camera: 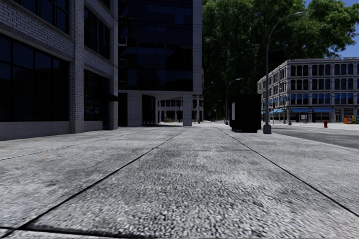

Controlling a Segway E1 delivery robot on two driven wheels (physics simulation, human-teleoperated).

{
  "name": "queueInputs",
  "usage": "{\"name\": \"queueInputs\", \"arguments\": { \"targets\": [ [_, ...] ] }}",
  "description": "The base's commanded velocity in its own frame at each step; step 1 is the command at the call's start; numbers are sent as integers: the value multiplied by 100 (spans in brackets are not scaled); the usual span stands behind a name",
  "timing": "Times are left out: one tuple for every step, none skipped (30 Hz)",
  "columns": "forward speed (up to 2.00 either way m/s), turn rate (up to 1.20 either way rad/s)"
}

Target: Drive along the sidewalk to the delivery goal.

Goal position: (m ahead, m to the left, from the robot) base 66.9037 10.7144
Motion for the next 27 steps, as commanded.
{"name": "queueInputs", "arguments": {
  "targets": [
    [200,26],
    [200,27],
    [200,28],
    [200,28],
    [200,30],
    [200,31],
    [200,31],
    [200,31],
    [200,32],
    [200,32],
    [200,32],
    [200,32],
    [200,32],
    [200,32],
    [200,32],
    [200,29],
    [200,29],
    [200,0],
    [200,0],
    [200,0],
    [200,0],
    [200,0],
    [200,0],
    [200,0],
    [200,0],
    [200,0],
    [200,0]
  ]
}}
